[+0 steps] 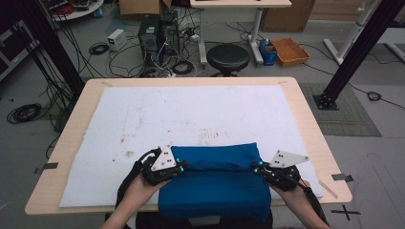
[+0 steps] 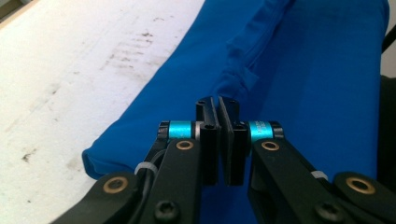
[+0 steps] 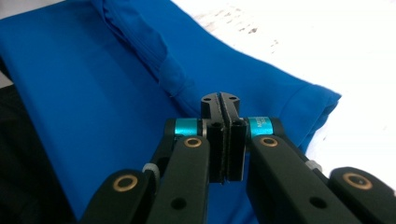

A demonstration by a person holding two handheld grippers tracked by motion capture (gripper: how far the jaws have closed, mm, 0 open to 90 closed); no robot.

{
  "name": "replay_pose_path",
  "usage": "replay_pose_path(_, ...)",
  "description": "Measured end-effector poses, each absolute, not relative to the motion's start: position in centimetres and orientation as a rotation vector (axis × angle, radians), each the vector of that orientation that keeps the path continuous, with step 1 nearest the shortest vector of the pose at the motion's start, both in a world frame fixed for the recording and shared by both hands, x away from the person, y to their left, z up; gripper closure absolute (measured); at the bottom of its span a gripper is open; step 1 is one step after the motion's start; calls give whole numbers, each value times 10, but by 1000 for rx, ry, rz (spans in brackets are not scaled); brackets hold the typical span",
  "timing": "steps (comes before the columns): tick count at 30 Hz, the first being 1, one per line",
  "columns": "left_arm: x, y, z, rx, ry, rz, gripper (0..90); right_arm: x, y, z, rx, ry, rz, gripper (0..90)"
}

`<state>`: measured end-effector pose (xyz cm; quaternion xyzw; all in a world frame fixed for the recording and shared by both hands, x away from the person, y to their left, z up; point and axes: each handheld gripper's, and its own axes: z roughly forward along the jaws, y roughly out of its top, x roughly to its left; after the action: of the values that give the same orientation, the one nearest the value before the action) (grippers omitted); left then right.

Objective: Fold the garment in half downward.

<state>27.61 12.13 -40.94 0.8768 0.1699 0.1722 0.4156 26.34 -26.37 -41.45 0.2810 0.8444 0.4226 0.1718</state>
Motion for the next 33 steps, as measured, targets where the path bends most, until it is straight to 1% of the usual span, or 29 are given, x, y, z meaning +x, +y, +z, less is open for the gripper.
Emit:
replay_pose_path(8,266,122,-419,2251,392,417,864,252,-262,-422,783,2448,1164,900)
replay_pose_path(15,261,123,-425,2293,376,393,799,248,-262,-427,771,2476,1120,895)
replay_pose_path(18,259,125,-426,2293,378,384,780,247,-263,-427,767,2491,1132,863)
replay_pose_path(20,260,126,-424,2286,382,387,766,245,-264,-426,780,2493,1137,796)
replay_pose_path(21,260,127,-422,2275,398,391,743,245,-265,-425,783,2481,1137,764)
replay_pose_path(23,266,128,-418,2249,435,415,710,247,-268,-420,791,2444,1145,752)
replay_pose_path(24,271,129,-415,2226,469,433,696,250,-269,-416,808,2417,1148,716)
replay_pose_path(25,277,129,-413,2197,528,450,675,255,-270,-413,835,2384,1154,702)
replay_pose_path(26,285,130,-412,2174,590,455,651,262,-272,-410,875,2349,1169,688)
replay_pose_path(29,309,136,-411,2112,732,448,630,292,-278,-403,1021,2267,1217,650)
replay_pose_path(32,330,143,-416,2064,855,420,624,321,-280,-405,1150,2212,1223,607)
replay_pose_path(33,335,144,-418,2065,886,418,623,329,-280,-408,1195,2214,1238,606)
